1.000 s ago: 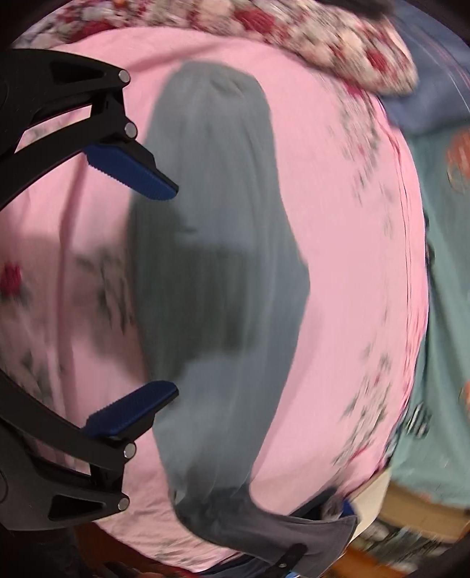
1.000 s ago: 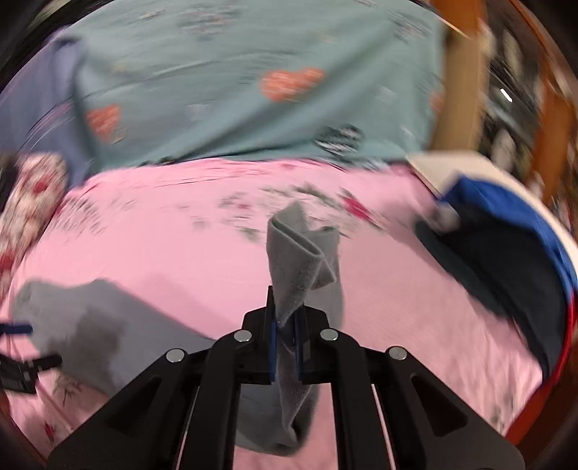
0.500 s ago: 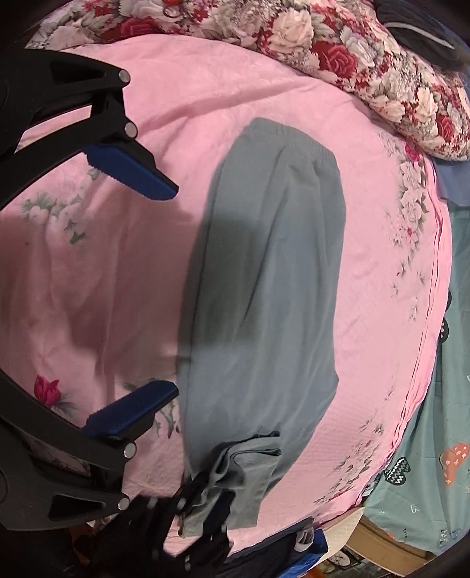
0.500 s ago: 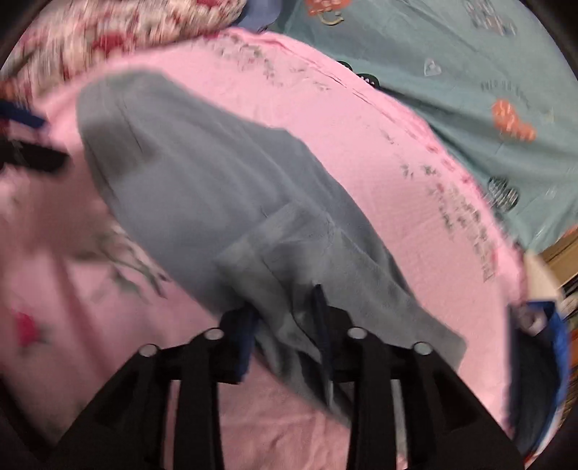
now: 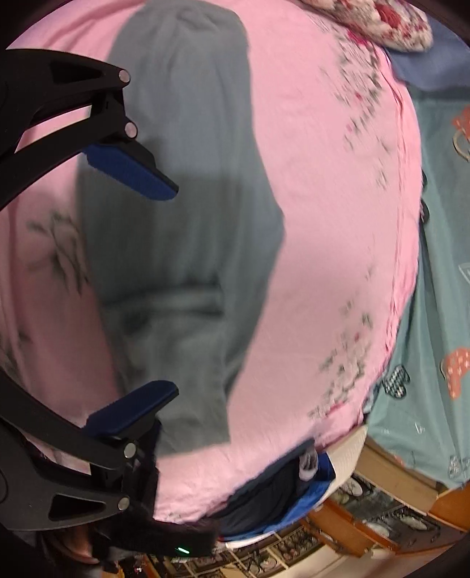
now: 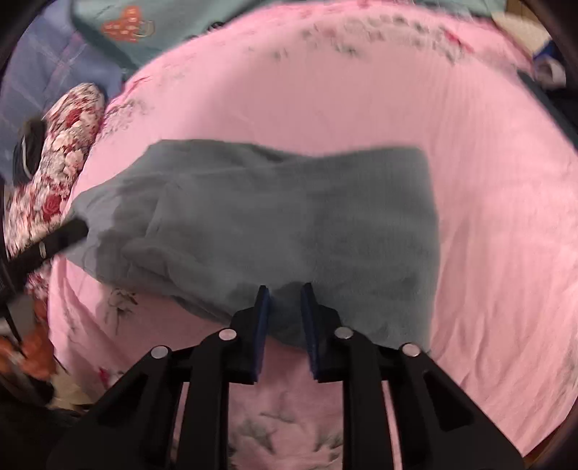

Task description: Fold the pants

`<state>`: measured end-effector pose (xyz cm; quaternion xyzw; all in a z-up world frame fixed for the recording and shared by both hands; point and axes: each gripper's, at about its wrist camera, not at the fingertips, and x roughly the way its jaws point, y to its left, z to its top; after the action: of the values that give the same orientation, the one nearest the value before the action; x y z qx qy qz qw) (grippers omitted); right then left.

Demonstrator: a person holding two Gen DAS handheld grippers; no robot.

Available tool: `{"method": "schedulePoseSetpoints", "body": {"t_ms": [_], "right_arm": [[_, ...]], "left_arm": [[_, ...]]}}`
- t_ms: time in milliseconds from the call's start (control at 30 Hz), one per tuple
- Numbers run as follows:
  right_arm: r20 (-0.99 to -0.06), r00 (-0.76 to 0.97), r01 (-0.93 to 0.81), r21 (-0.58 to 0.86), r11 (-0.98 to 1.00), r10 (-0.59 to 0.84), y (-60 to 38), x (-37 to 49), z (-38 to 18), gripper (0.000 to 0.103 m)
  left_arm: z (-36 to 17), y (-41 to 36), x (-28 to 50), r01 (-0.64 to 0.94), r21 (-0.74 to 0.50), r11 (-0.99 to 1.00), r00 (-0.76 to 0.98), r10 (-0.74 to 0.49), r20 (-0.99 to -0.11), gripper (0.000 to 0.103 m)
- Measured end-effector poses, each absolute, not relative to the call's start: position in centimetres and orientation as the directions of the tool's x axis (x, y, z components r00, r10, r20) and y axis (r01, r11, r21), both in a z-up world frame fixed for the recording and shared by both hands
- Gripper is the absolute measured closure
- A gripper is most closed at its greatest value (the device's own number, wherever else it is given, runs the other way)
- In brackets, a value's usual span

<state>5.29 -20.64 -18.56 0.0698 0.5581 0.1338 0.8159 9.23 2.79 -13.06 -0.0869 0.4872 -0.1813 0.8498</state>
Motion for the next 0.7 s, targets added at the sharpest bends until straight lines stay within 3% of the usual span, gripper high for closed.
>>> {"method": "schedulePoseSetpoints", "body": {"t_ms": [100,167,233,333,567,700], "right_arm": [[-0.897,0.324,-0.163,0.259,0.952,0.300,-20.4,5.6,-18.5,0.084],[-0.890,0.320,-0.169,0.283,0.944,0.324,-20.6,5.9,-18.6,0.084],[-0.884,0.312,-0.185,0.304,0.935,0.349,-21.2,6.1,-18.6,0.084],[-0.873,0.282,-0.181,0.358,0.916,0.397,-22.2,6.2,-18.6,0.084],[-0.773,0.402,-0.090,0.501,0.861,0.492,-27.3,8.3,-14.9,0.079],[-0.825,0.363,0.028,0.475,0.879,0.434,-29.1,11.0,-19.2,0.078]], "left_arm": [[-13.7,-1.1,10.0,0.284,-0.338,0.897,0.424,-0.434,-0.795,0.002],[-15.3,-3.3,10.1,0.316,-0.249,0.916,0.408,-0.368,-0.835,0.003],[-17.8,-4.2,10.0,0.299,-0.134,0.945,0.381,-0.246,-0.891,0.013],[-18.8,-3.4,8.7,0.307,-0.056,0.950,0.413,-0.186,-0.891,0.012],[-16.9,-0.3,8.8,0.154,-0.064,0.986,0.435,-0.126,-0.891,0.012],[-17.9,1.2,9.2,0.088,-0.013,0.996,0.395,-0.047,-0.918,0.013]]}}
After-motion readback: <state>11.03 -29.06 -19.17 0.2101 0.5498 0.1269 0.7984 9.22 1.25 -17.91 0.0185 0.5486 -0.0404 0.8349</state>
